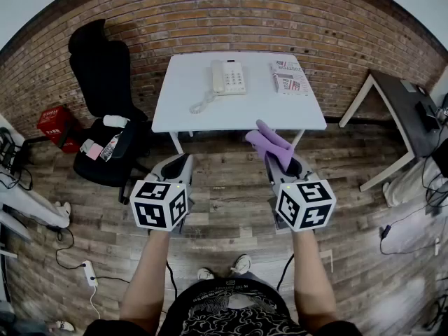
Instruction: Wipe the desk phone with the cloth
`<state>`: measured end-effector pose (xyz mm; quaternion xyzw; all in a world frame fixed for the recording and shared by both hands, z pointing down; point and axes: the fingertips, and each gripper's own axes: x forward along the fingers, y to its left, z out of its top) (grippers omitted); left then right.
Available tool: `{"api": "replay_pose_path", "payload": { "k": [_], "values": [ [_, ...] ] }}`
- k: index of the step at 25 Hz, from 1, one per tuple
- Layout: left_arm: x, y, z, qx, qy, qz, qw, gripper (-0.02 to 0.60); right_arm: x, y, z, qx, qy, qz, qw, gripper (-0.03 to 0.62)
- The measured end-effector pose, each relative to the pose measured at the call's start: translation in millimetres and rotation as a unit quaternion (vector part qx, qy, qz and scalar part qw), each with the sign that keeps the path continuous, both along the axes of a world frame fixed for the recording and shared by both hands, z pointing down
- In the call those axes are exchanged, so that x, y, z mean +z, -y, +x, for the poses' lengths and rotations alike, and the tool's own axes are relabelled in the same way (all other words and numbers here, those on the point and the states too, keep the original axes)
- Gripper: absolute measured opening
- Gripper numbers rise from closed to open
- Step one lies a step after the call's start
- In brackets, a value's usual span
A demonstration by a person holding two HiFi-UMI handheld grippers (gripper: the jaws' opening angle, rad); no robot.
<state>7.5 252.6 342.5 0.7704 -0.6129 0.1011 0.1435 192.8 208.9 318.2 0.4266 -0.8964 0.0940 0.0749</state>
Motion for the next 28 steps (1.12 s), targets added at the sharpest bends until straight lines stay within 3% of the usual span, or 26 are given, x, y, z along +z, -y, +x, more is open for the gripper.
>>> {"api": "replay_pose_path", "payload": {
  "k": [16,28],
  "values": [
    [3.1,53.5,46.8,-0.012,0.006,-0.006,0.9999,0.006,11.9,48.6,31.8,-0.036,0.001,-0.012,0.999,0.048],
    [23.0,111.6,35.7,-0.016,0.001,-0.02,0.9997,0.006,34.0,108.0,25.0,-0.039,-0.004,-0.032,0.999,0.048]
  ]
}}
